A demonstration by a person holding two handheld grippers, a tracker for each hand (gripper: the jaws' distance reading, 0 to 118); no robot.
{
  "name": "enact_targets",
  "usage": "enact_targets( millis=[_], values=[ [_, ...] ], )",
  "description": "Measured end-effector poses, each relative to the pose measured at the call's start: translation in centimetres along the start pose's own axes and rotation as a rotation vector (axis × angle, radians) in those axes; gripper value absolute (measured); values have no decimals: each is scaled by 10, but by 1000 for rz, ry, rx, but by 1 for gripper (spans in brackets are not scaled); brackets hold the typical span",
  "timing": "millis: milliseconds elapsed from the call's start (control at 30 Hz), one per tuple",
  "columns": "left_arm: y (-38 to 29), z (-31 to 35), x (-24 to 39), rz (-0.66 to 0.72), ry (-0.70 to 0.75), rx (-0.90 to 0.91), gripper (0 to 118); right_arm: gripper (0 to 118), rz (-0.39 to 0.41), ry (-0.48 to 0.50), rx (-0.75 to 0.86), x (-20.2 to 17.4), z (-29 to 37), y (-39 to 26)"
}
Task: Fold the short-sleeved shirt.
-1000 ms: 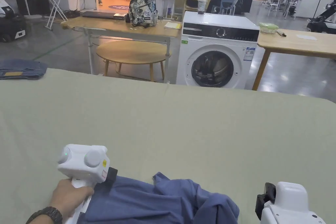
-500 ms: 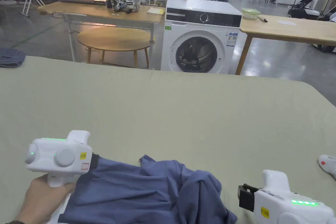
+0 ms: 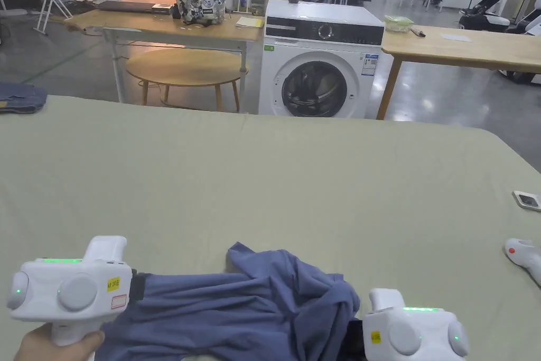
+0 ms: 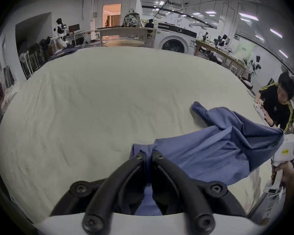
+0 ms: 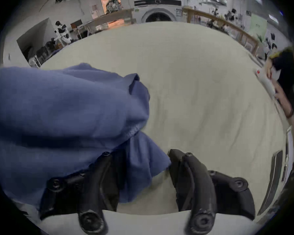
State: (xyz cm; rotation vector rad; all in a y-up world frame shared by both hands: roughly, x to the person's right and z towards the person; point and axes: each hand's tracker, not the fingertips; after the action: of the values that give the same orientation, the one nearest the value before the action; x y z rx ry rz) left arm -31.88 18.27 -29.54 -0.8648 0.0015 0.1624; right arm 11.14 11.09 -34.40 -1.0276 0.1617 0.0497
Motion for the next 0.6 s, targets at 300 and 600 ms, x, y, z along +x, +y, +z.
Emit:
enact_targets(
  millis=[300,600],
  values=[
    [0,13,4,-17,7,48,0,4,27,11,79,-9,21,-11],
    [42,76,-6,-34,26,217,0,4,91,-125,431,2,104,18]
  ],
)
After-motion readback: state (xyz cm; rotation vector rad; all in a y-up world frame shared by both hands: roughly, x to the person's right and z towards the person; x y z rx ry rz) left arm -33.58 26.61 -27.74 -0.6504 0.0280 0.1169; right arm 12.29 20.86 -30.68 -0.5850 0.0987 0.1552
